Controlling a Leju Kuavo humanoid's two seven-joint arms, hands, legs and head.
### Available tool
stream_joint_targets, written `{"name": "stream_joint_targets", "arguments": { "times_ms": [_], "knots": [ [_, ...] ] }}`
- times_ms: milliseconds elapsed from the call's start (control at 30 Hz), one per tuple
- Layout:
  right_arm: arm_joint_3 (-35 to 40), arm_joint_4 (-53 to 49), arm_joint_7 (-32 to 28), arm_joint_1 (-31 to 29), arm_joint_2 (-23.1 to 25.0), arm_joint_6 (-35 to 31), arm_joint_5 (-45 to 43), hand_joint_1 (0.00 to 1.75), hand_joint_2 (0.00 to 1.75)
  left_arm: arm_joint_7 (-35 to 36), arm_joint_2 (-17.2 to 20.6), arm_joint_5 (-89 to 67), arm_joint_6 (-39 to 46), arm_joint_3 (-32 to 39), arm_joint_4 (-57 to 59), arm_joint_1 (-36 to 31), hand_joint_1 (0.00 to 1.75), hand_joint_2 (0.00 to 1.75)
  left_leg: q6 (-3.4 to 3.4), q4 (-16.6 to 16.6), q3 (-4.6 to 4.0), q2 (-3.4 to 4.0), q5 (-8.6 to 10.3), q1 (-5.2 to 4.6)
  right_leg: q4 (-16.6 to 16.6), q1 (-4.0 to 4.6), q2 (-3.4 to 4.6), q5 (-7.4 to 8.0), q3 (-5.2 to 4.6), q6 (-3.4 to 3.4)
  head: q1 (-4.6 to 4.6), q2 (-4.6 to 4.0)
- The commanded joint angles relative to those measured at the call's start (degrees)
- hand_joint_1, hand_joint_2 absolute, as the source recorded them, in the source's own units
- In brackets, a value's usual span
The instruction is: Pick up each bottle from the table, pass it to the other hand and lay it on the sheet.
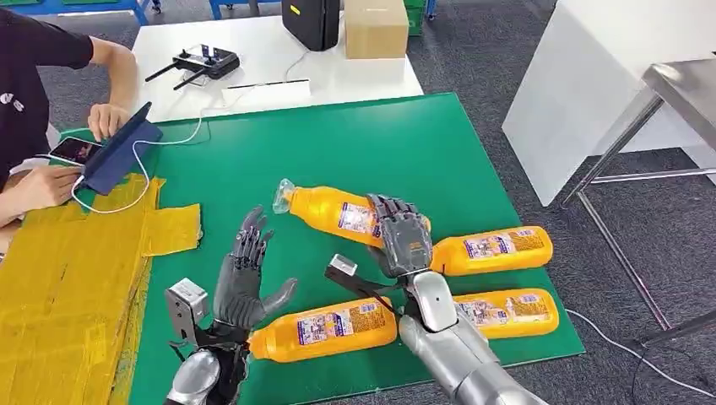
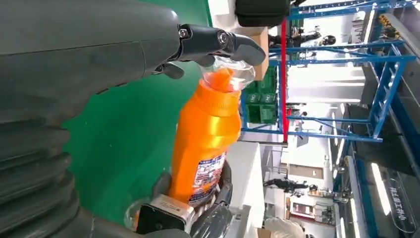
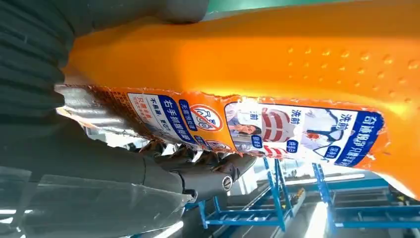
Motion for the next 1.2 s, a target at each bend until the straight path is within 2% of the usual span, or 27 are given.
{"name": "stream_joint_targets", "arguments": {
  "times_ms": [33,133,267,367,467,533,567,600,633,700,1200],
  "knots": [
    [-2.4,-1.1,-0.2,-0.6,-0.7,-0.4,0.1,1.75,1.75,0.3,0.1,-0.1,-0.1,0.4,1.0,-0.8,0.0,1.75,-0.08,0.0,0.2,-0.16,-0.11,0.09,0.0,0.06,0.06,-0.11,0.23,-0.03,0.0,0.0],
    [-4.1,-1.5,-0.7,-0.2,-0.2,-1.6,-0.6,1.75,1.75,0.2,0.1,-0.2,0.1,0.5,0.9,-0.6,0.0,1.75,-0.07,0.0,0.22,-0.13,-0.1,0.08,0.0,0.06,0.08,-0.09,0.23,-0.02,-0.02,0.0],
    [-12.6,-13.4,-12.7,6.0,1.6,-2.1,-13.9,1.75,1.75,0.1,0.6,-0.2,1.4,1.2,-0.3,1.0,0.0,1.75,-0.05,0.0,0.07,-0.13,-0.04,0.04,0.0,0.03,0.01,-0.05,0.09,-0.01,0.0,0.0],
    [-14.5,-18.9,-19.4,8.3,2.7,-1.9,-24.7,1.75,1.75,-0.2,0.7,-0.3,1.5,1.0,-0.3,1.1,0.0,1.75,-0.06,0.0,0.04,-0.12,-0.05,0.02,0.0,0.0,0.02,-0.07,0.05,-0.02,0.0,0.0],
    [-15.3,-22.2,-25.8,10.0,3.8,2.8,-37.2,1.75,1.75,-0.5,1.0,-0.1,1.7,0.3,0.5,0.3,0.0,1.75,-0.06,0.0,0.01,-0.12,-0.05,0.03,0.0,0.01,0.01,-0.06,0.03,-0.02,0.0,0.0],
    [-15.5,-22.8,-26.7,10.6,4.3,6.6,-42.9,1.75,1.75,-0.5,1.2,0.2,2.0,0.2,1.2,-0.3,0.0,1.75,-0.07,0.0,0.04,-0.21,-0.04,0.03,0.0,0.01,-0.05,-0.09,0.09,-0.04,0.0,0.0],
    [-15.5,-22.9,-28.0,11.9,4.3,28.2,-64.5,1.75,1.75,-1.0,2.5,3.5,0.3,-0.6,2.4,-2.2,0.0,1.75,-0.11,0.0,0.13,-0.17,-0.1,0.09,0.0,0.05,0.05,-0.11,0.16,-0.06,0.0,0.0],
    [-14.0,-20.8,-28.5,11.7,4.4,47.6,-79.4,1.75,1.75,-1.0,2.9,4.6,-0.2,-1.1,3.7,-3.7,0.0,1.75,-0.08,0.0,0.05,-0.16,-0.05,0.06,0.0,0.03,0.01,-0.07,0.08,-0.05,0.0,0.0],
    [-12.7,-18.0,-29.8,11.2,4.6,51.4,-81.1,1.75,1.75,-1.2,3.0,5.2,-0.5,-1.3,5.0,-5.0,0.0,1.75,-0.13,0.0,0.19,-0.26,-0.09,0.14,-0.1,0.1,-0.01,-0.11,0.26,-0.08,-0.02,0.0],
    [-10.9,-15.3,-31.0,10.2,4.8,53.8,-81.2,1.75,1.75,-1.4,2.8,5.3,-0.7,-1.8,6.3,-6.2,0.0,1.75,-0.08,-0.1,0.08,-0.2,0.0,0.08,-0.1,0.05,-0.05,-0.03,0.13,-0.05,0.02,0.0],
    [-3.0,-9.2,-30.5,7.1,5.7,52.3,-74.4,1.75,1.75,-1.2,2.5,6.0,-1.1,-4.6,7.6,-8.3,0.0,1.75,-0.1,-0.1,0.21,-0.06,-0.07,0.11,-0.1,0.07,0.14,-0.07,0.24,-0.05,0.0,0.0]
  ]
}}
